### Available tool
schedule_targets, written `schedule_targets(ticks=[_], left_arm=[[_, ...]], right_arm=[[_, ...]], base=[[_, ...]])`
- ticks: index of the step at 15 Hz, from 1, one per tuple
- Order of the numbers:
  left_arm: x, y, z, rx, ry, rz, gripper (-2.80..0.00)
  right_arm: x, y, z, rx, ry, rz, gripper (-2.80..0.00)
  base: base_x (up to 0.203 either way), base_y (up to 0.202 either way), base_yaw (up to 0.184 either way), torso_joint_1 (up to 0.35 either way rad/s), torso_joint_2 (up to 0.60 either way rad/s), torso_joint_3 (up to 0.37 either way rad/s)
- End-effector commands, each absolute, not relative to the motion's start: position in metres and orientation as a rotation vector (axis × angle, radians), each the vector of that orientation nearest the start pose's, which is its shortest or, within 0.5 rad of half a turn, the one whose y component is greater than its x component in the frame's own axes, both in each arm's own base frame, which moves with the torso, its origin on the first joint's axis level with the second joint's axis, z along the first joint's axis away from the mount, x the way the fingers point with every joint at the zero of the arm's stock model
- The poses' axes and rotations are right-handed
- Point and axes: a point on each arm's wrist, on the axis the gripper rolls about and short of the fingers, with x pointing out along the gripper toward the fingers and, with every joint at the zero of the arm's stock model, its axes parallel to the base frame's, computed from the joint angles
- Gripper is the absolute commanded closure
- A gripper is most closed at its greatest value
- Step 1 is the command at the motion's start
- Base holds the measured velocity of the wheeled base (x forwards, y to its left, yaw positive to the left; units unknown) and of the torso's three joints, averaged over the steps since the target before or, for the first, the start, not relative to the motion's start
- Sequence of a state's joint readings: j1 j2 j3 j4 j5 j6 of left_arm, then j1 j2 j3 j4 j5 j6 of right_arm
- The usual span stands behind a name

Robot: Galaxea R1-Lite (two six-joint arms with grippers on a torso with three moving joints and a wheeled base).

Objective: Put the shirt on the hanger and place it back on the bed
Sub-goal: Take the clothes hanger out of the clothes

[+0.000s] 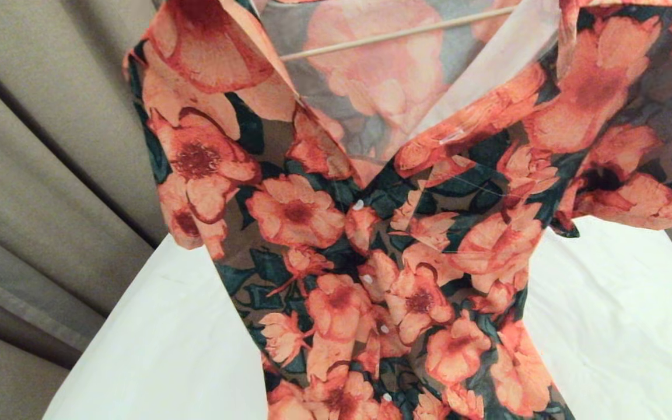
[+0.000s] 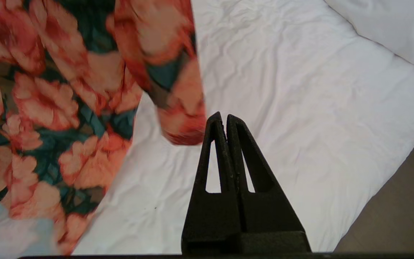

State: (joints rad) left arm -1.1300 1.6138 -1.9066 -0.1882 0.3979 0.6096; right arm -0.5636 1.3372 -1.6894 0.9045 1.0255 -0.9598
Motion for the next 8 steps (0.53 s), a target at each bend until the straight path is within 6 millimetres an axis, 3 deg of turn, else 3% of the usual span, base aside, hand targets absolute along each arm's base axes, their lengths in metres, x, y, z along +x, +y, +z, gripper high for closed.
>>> schedule_targets(ticks=[1, 8], left_arm=[[0.103, -0.198, 0.481, 0.223, -0.595, -0.553, 0.0], [0.099, -0.19, 0.486, 0.278, -0.655, -0.554, 0.0]], right_arm=[[0.123, -0.055, 0.374, -0.544, 0.128, 0.588, 0.0], [0.099, -0.04, 0.364, -0.535, 0.13, 0.586, 0.0]], base=[[0.0, 0.0, 0.0, 0.0, 0.0, 0.0], [0.0, 0.0, 0.0, 0.0, 0.0, 0.0]])
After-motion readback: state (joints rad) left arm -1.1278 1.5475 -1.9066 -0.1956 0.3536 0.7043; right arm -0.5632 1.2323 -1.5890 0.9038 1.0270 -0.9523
